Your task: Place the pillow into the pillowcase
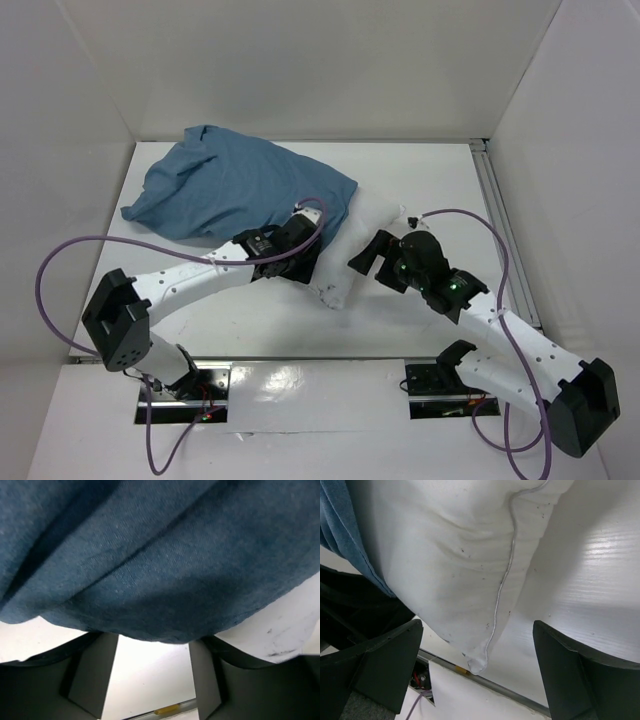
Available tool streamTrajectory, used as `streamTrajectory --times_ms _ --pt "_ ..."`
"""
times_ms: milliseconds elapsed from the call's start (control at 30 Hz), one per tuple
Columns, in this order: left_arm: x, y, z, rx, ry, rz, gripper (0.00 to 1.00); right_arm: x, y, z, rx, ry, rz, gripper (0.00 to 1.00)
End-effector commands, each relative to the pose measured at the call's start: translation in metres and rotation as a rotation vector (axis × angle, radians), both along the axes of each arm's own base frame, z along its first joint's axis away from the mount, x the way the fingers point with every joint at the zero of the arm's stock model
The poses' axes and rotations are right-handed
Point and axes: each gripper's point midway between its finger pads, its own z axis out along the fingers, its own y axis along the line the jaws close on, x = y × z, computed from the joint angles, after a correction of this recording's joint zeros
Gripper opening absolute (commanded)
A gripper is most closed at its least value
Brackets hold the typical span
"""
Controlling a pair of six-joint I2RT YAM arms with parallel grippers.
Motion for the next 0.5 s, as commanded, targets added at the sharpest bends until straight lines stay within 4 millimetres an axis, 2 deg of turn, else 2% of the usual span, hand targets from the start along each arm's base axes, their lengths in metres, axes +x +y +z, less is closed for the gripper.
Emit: streamTrajectory --times_ms 0,133,167,200,233,300,333,467 --pt "0.021 0.005 0.02 0.028 -0.083 0.049 0.68 0.005 0.009 0.018 0.023 -0.038 0.045 0.98" --pt "0.022 0.018 0.018 0.068 -0.081 0.085 0.64 -0.01 0.034 0.023 0.059 -0.053 0.258 0.99" --pt "0.022 0.018 0.025 0.051 -0.094 0.086 0.64 -0.013 0.04 0.024 0.069 -0.069 0.307 0.99" --pt "0.022 0.024 0.024 0.054 -0.092 0.097 0.63 -0.017 0.047 0.024 0.066 -0.068 0.356 0.99" --pt "0.021 0.03 0.021 0.06 -0.087 0.105 0.63 -0.019 0.049 0.014 0.029 -0.047 0.385 0.99" --pt "0.02 0.035 0.025 0.044 -0.094 0.124 0.61 -0.026 0.056 0.011 -0.012 -0.034 0.426 0.99" --pt "0.019 0.038 0.02 0.048 -0.079 0.128 0.6 -0.028 0.058 0.007 -0.022 -0.028 0.442 0.99" --pt "0.021 0.038 0.027 0.019 -0.091 0.132 0.56 -0.029 0.066 0.002 -0.018 -0.011 0.48 0.99"
